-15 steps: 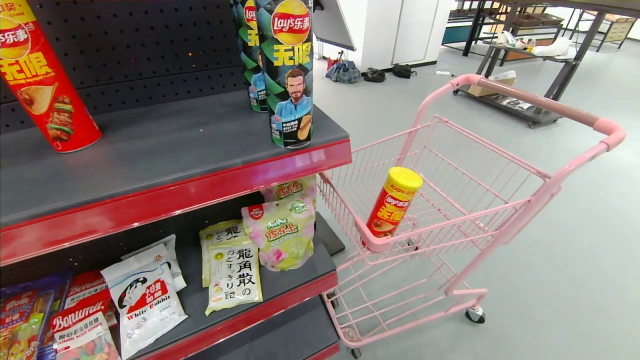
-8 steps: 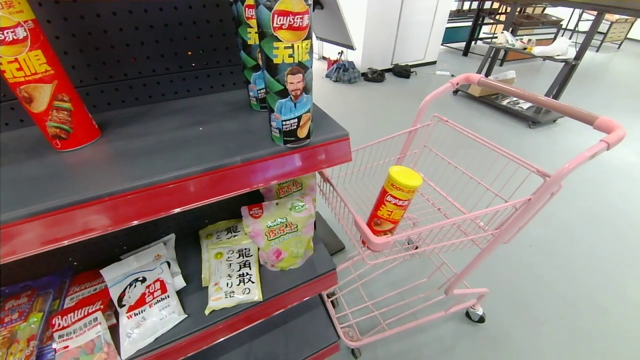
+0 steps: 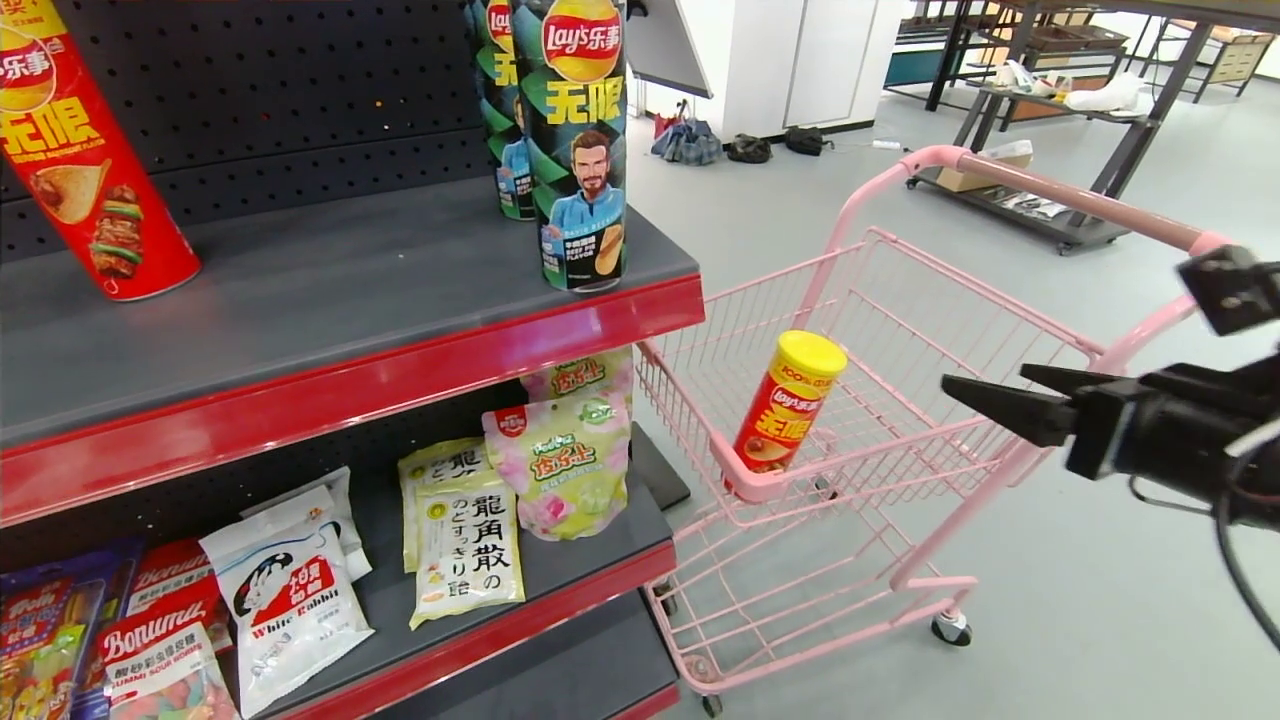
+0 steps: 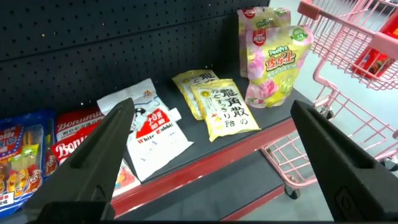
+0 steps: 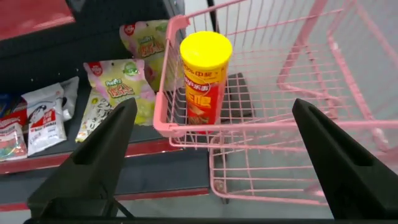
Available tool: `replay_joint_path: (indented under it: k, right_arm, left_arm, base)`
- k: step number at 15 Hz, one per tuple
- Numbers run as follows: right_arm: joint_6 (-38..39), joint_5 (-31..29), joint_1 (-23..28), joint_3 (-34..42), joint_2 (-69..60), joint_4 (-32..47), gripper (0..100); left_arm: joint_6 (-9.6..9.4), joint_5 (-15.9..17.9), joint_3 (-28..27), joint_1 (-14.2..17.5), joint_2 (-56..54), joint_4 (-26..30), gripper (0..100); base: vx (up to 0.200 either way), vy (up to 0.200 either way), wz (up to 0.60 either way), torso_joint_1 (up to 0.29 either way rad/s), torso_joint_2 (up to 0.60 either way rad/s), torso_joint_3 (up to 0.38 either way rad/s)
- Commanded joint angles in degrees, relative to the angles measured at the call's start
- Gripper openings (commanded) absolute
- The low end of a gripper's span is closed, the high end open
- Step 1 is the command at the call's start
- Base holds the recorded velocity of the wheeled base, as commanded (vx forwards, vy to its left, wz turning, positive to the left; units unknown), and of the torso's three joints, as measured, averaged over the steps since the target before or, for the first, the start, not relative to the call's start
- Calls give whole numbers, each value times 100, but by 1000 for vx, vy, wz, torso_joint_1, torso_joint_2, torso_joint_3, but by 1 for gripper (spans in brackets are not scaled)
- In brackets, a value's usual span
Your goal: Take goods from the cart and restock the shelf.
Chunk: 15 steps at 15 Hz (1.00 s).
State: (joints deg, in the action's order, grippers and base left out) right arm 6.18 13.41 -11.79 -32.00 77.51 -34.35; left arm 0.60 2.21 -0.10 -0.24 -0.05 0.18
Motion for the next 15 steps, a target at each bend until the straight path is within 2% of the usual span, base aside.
replay_joint_path:
  k: [1, 7, 15]
  right_arm:
    - [50, 118, -219, -368, 2181, -1135, 100]
    - [270, 127, -421, -922, 2954, -1188, 100]
    - [428, 74, -403, -1643, 3701, -1197, 100]
  left_arm:
    - [2, -1, 1, -2, 5, -1, 100]
    - [2, -1, 1, -2, 5, -1, 100]
    - [2, -1, 1, -2, 5, -1, 100]
  base:
    - [0, 0, 0, 0, 0, 0]
    - [0, 0, 0, 0, 0, 0]
    - [0, 0, 0, 0, 0, 0]
